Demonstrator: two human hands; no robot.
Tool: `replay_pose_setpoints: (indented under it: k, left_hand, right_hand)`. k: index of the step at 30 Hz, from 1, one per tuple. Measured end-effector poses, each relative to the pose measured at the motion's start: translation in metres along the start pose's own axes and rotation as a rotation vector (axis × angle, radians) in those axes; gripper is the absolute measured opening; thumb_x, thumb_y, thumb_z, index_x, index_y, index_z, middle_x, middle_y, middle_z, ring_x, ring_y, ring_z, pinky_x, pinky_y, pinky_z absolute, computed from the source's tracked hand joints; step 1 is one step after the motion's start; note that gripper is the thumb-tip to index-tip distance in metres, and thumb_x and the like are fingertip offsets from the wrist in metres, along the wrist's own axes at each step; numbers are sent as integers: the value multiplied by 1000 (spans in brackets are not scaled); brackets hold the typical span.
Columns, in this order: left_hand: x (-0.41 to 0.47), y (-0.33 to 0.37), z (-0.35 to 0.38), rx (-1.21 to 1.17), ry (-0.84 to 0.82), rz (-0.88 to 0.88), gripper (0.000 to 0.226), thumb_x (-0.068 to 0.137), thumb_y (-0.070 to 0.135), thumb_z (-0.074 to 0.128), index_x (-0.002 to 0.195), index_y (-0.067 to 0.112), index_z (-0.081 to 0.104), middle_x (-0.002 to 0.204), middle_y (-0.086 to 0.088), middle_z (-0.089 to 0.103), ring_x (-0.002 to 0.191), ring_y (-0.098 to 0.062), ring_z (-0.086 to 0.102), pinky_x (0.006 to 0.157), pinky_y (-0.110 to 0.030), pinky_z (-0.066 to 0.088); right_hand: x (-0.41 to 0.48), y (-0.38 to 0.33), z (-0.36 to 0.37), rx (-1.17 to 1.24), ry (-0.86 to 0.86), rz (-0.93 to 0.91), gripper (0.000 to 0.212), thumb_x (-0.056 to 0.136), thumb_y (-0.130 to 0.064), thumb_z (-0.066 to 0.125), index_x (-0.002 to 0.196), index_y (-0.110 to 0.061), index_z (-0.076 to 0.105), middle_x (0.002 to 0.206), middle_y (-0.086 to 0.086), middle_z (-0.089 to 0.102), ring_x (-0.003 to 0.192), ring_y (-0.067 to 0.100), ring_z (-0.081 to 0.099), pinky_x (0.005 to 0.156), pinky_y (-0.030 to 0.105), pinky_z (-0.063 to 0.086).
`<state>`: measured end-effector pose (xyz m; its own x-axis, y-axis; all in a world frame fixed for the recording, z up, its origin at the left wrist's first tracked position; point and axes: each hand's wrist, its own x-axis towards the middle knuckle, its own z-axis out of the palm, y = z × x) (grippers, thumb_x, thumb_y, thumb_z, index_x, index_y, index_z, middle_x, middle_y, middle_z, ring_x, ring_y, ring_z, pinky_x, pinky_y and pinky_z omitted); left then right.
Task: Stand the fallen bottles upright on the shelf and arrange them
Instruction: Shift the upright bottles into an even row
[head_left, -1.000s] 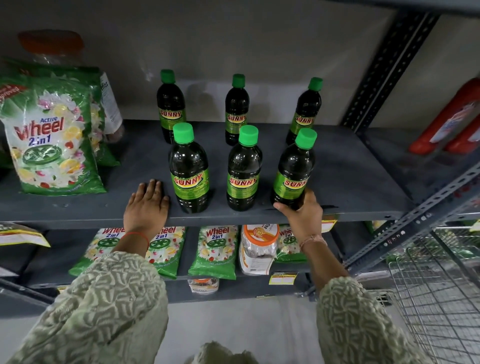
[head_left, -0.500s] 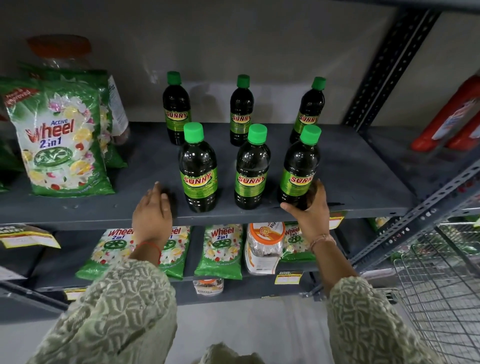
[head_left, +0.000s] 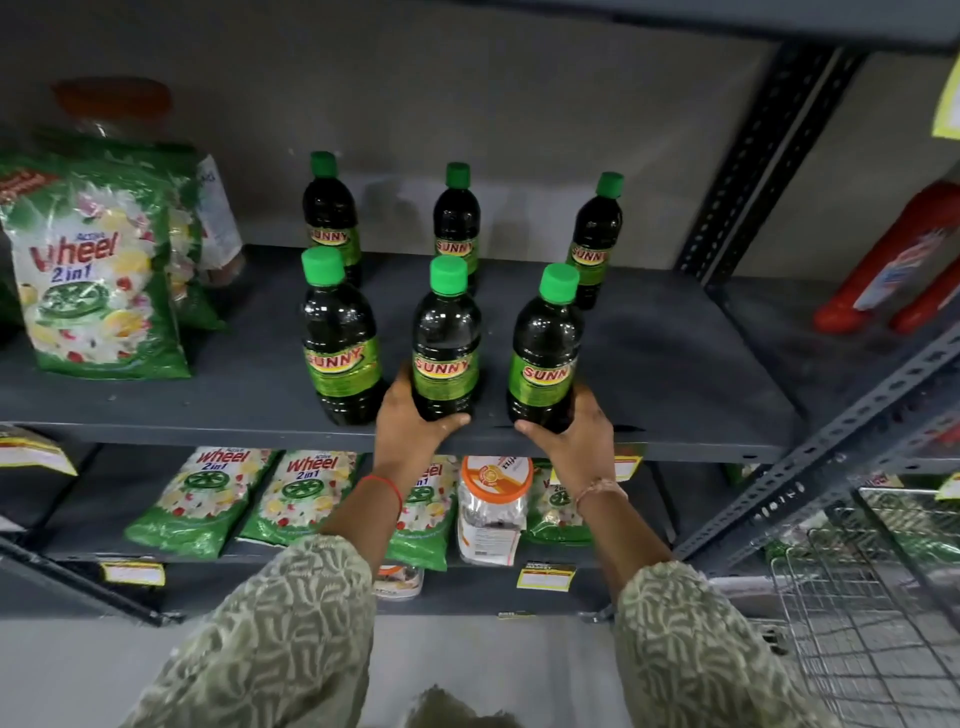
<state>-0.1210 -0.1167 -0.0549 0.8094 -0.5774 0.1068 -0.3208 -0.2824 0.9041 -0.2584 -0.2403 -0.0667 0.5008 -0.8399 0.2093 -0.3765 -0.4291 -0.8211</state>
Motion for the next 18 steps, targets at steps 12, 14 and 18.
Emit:
replay_pose_setpoints:
  k: [12,14,18]
  left_hand:
    - [5,8,26,54,13,33,60,61,19,82,113,5,55,116,-16,65,108,-28,58,85,-26,41]
    - [5,8,26,66,17,39,60,61,22,82,113,6,55,116,-16,65,108,-29,59,85,-27,41]
    - [5,7,26,69,8,28,62,62,23,82,115,7,54,117,-15,64,108,-29,58,85,-27,41]
  right_hand:
    - [13,45,-73,-17,100,74,56,64,-20,81,111,-7,53,107,14,65,100,28,59,79,28,43]
    - [14,49,-79,-20,92,84,57,64,-19,80,112,-7,52,108,14,64,102,28,59,82,31,45]
    - [14,50,-80,-12,81,97,59,64,-21,81,113,-9,51,110,13,64,103,28,59,87,36,48]
